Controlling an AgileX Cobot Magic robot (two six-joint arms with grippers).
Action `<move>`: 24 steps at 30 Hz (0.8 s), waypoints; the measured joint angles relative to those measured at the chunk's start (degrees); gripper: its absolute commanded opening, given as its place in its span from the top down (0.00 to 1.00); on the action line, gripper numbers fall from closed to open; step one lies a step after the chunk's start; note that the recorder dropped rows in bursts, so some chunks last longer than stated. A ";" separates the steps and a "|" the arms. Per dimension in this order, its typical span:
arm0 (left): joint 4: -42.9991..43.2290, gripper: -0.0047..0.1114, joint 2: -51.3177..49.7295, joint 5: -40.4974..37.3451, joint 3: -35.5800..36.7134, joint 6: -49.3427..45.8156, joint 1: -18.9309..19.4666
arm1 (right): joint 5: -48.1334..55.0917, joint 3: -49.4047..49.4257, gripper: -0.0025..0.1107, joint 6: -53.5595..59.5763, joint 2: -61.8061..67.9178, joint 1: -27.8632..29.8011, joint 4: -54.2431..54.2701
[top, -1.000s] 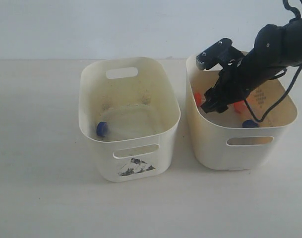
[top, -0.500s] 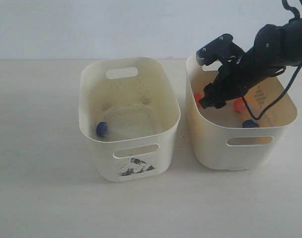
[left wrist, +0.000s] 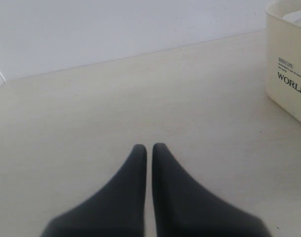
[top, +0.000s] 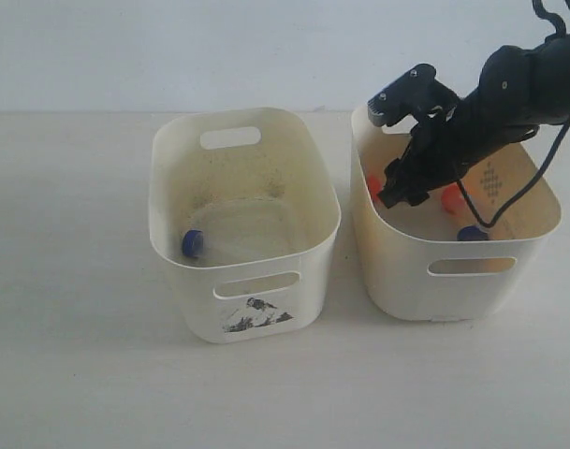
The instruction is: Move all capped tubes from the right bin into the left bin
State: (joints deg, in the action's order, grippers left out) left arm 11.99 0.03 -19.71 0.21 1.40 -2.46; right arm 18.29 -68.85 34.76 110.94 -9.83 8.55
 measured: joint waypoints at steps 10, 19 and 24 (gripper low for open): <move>0.00 0.92 0.00 0.00 0.00 0.00 0.00 | -2.47 0.00 0.54 34.83 0.00 -2.16 -0.12; 0.00 0.92 0.00 0.00 0.00 0.00 0.00 | -6.32 0.00 0.56 42.55 0.00 -2.16 0.02; 0.00 0.92 0.00 0.00 0.00 0.00 0.00 | -6.55 0.00 0.56 42.35 0.00 -2.16 0.46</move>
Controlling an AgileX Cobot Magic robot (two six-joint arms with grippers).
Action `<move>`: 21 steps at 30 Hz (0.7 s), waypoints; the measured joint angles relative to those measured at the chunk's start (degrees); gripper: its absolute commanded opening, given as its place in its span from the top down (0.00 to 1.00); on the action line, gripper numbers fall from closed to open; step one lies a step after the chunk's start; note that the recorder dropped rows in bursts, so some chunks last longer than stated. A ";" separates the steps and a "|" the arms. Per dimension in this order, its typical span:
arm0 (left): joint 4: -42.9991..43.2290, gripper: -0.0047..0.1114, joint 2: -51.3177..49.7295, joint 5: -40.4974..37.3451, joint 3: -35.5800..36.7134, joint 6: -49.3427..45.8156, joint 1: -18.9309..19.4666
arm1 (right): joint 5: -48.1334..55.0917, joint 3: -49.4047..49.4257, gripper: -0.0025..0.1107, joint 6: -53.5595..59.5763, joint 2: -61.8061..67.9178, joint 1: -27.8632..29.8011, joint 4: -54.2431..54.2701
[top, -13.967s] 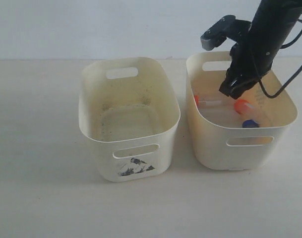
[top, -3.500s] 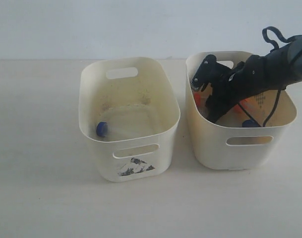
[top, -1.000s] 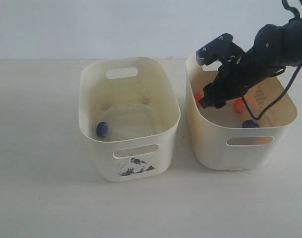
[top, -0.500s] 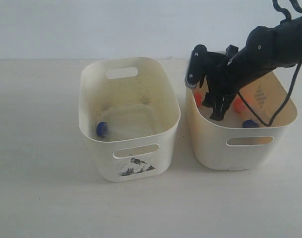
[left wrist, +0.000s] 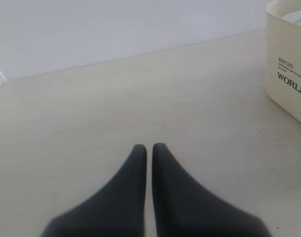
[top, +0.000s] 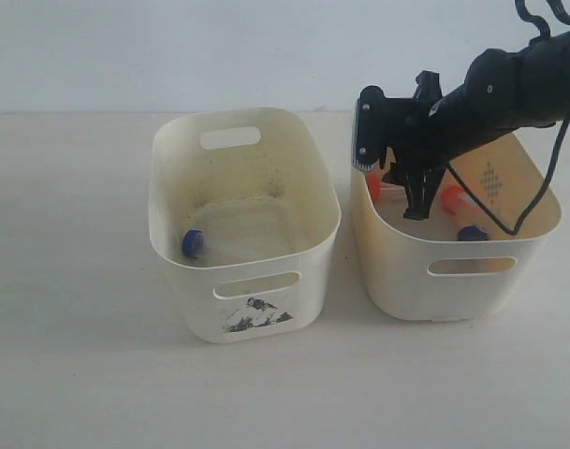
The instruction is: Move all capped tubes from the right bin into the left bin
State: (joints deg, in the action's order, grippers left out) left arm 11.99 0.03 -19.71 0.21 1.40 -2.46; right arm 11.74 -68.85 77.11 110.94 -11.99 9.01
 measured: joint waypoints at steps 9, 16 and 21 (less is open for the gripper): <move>0.00 0.92 0.00 0.00 0.00 0.00 0.00 | -1.89 0.00 0.56 -0.01 0.00 1.34 3.89; 0.00 0.92 0.00 0.00 0.00 0.00 0.00 | -3.55 0.00 0.54 0.64 2.17 2.57 5.79; 0.00 0.92 0.00 0.00 0.00 0.00 0.00 | -3.55 0.00 0.38 0.64 4.82 2.60 6.67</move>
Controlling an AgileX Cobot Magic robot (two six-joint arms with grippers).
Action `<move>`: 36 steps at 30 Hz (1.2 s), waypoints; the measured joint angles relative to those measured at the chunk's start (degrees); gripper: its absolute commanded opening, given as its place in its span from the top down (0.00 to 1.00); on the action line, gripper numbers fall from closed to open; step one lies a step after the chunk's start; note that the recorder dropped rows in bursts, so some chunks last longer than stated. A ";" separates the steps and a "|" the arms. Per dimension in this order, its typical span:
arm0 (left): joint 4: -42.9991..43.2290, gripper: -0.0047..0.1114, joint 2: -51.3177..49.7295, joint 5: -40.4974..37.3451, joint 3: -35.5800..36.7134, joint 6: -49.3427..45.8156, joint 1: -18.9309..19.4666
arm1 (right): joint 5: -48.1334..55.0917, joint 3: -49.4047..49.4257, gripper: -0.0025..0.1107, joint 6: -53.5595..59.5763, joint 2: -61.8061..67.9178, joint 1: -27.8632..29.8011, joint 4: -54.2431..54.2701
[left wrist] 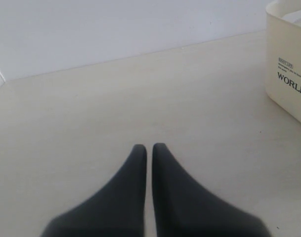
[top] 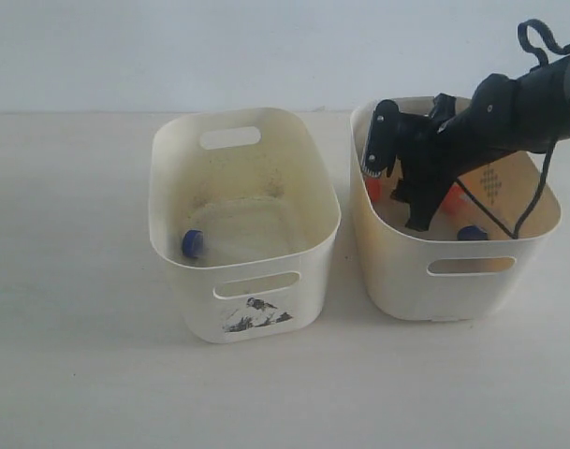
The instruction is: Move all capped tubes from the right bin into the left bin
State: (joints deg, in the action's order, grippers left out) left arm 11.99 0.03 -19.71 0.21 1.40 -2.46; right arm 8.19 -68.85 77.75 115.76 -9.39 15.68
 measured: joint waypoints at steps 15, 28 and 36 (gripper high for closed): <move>0.00 0.92 0.00 0.00 0.00 0.00 0.00 | -1.81 0.00 0.39 -0.24 2.34 0.09 0.35; 0.00 0.92 0.00 0.00 0.00 0.00 0.00 | -7.72 0.97 0.39 -2.15 4.36 0.09 0.46; 0.00 0.92 0.00 0.00 0.00 0.00 0.00 | -9.01 1.07 0.46 -9.51 4.70 -0.20 0.39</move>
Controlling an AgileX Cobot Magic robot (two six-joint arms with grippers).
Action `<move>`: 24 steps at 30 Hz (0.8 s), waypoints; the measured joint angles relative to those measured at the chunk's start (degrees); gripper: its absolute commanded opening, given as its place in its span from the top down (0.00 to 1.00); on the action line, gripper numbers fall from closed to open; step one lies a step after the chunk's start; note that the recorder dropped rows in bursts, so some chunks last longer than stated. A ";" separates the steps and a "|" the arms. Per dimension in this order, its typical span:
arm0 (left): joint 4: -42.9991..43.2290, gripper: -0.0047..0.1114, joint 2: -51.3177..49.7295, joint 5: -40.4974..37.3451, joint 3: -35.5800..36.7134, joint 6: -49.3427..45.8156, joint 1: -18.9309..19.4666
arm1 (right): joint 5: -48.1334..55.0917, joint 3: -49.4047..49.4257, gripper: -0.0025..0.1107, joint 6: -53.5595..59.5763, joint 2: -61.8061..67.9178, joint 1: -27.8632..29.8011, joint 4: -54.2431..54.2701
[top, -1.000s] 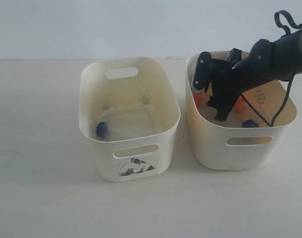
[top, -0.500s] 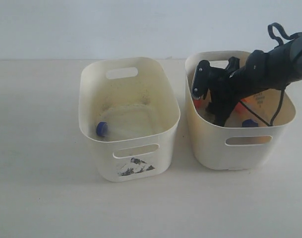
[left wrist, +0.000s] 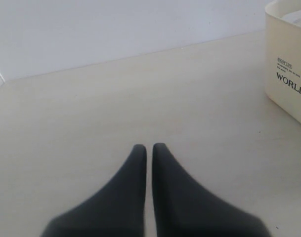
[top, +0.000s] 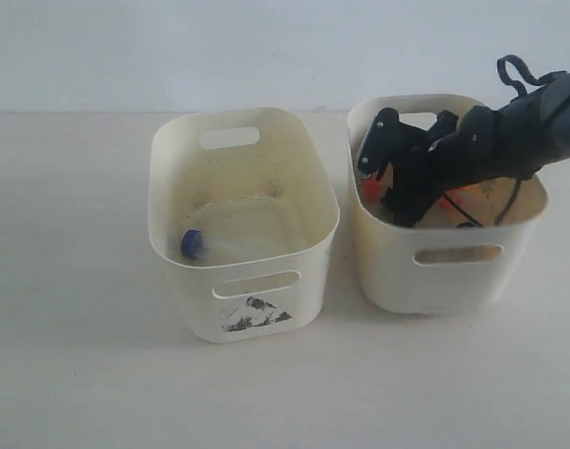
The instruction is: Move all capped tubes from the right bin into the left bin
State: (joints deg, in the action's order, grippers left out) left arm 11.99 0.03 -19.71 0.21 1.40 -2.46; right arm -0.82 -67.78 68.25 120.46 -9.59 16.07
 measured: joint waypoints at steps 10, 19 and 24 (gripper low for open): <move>0.00 0.92 0.00 0.00 0.00 0.00 0.00 | -5.12 -0.59 0.74 -4.60 1.72 -0.04 -0.15; 0.00 0.92 0.00 0.00 0.00 0.00 0.00 | -5.51 -0.72 0.98 -6.84 2.23 0.15 -0.15; 0.00 0.92 0.00 0.00 0.00 0.00 0.00 | -4.04 -0.93 0.98 -7.06 2.23 0.19 -0.15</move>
State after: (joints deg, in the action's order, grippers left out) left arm 11.99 0.03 -19.71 0.21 1.40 -2.46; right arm -4.86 -68.72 61.19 122.69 -9.41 15.92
